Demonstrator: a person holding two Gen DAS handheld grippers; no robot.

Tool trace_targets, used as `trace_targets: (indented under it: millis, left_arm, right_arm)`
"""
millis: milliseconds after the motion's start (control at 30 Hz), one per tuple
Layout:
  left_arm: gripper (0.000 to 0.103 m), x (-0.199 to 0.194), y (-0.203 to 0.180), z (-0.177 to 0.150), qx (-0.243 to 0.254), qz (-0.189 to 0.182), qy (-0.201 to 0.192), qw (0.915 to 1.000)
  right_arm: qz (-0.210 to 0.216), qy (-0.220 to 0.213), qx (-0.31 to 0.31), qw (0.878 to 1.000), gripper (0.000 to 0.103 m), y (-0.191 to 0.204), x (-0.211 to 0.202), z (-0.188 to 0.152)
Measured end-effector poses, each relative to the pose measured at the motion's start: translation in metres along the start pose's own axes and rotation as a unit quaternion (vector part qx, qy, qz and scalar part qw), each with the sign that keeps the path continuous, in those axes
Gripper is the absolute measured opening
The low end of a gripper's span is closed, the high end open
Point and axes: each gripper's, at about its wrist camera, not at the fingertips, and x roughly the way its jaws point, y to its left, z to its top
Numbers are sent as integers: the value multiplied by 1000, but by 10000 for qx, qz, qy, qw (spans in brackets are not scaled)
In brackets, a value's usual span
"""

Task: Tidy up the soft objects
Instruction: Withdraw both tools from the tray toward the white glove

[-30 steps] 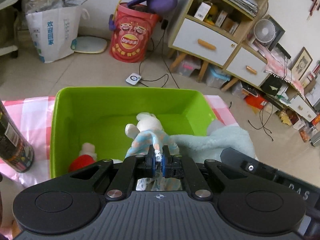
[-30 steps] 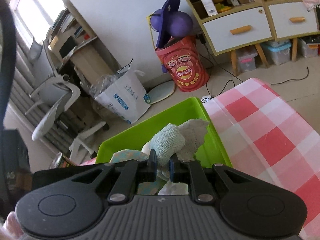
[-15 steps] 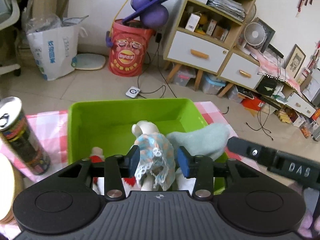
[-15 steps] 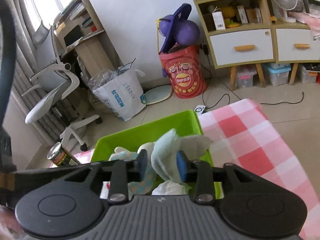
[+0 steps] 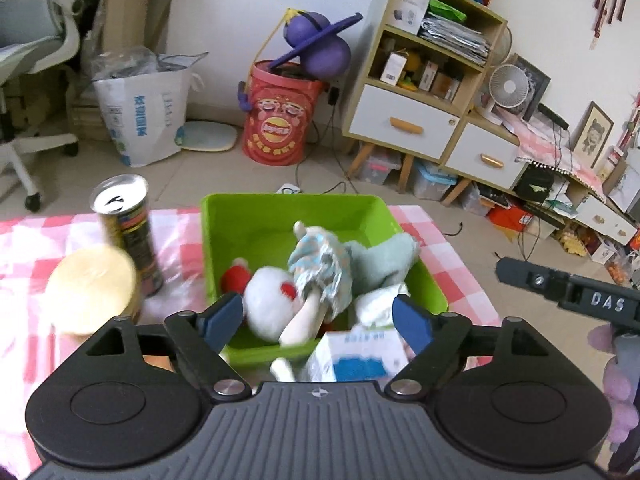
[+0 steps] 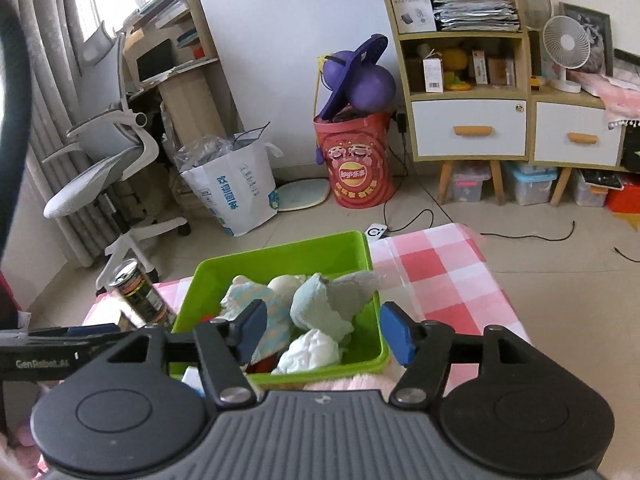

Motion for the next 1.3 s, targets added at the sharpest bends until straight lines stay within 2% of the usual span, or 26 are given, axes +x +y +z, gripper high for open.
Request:
trace_targets:
  millis: [167, 333, 533, 667, 867, 1100, 1300]
  left_arm:
    - [91, -26, 2, -19, -24, 161, -77, 9998]
    - [97, -46, 5, -40, -45, 359, -106, 9993]
    - [98, -63, 3, -68, 143, 679, -187, 9974]
    - [98, -68, 9, -89, 145, 806, -295, 9962]
    - [98, -60, 24, -109, 108, 936, -259, 9952]
    - [98, -35, 41, -142, 461, 1127, -133, 9925]
    - [98, -21, 54, -155, 558, 968, -170, 9936]
  right_arm:
    - [-16, -8, -41, 10000, 45, 3, -25, -7]
    - [39, -93, -174, 9998, 57, 6, -47, -19]
    - [26, -106, -395, 9992, 67, 14, -58, -42]
    - [66, -141, -621, 9980, 69, 22, -58, -60]
    - [210, -158, -824, 9963, 74, 29, -45, -87]
    - [316, 98, -1380, 9899, 74, 42, -18, -117]
    - [472, 400, -1792, 9819, 74, 55, 8, -135]
